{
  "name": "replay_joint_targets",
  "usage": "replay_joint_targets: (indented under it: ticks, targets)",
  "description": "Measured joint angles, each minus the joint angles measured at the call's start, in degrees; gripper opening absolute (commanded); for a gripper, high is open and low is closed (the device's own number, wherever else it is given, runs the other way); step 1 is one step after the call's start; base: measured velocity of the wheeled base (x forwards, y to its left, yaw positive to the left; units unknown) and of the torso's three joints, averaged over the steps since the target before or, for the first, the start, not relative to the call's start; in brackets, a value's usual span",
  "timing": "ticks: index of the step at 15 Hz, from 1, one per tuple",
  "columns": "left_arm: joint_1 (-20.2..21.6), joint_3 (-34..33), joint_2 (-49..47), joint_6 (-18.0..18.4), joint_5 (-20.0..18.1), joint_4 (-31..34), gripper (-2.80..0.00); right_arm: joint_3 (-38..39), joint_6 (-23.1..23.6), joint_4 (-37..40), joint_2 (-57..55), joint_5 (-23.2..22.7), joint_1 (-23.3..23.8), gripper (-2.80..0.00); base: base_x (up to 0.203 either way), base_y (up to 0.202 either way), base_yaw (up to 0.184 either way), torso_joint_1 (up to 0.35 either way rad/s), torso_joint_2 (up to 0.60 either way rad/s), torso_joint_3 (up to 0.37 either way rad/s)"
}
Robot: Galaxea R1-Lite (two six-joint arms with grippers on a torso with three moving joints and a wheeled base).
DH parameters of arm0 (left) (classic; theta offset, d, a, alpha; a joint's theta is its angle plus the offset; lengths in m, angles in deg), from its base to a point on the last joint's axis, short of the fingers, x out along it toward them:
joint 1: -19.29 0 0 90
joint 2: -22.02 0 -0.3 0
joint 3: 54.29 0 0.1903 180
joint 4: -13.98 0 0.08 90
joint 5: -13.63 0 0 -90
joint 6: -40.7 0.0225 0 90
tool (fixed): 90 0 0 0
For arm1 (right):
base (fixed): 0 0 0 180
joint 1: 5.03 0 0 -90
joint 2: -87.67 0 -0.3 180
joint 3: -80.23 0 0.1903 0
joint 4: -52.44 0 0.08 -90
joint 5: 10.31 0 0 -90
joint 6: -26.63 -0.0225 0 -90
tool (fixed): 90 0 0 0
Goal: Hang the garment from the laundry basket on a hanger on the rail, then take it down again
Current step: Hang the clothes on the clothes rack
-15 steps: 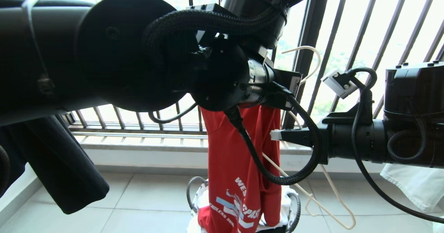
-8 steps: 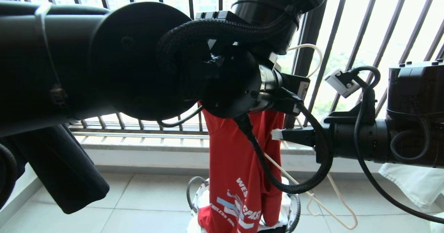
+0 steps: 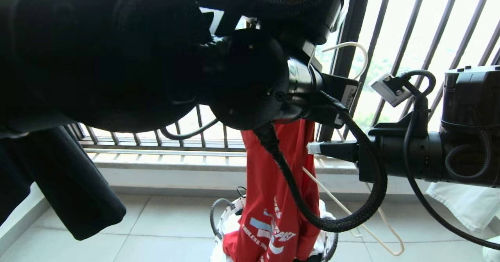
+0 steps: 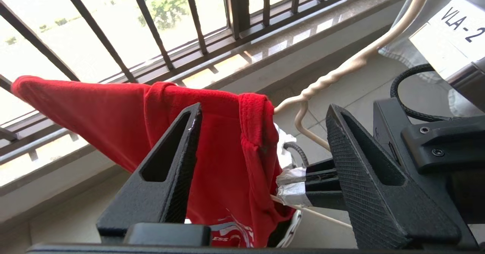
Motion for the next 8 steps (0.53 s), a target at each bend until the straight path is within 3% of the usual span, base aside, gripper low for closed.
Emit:
replay_joint_targets:
  ticks: [3, 8]
  targets:
    - [-2.03, -1.23, 2.23, -0.22, 0.68, 2.84, 0.0, 0.02, -0.02, 0.11, 0.47, 0.09, 0.09, -2.8, 0.0, 0.0, 0.0, 0.0, 0.0, 0.0]
    - [-2.68, -10.82, 7.35, -1.59, 4.06, 3.13, 0.0, 0.06, -0.02, 0.2, 0.77, 0.11, 0.13, -2.8, 0.0, 0.0, 0.0, 0.0, 0.0, 0.0]
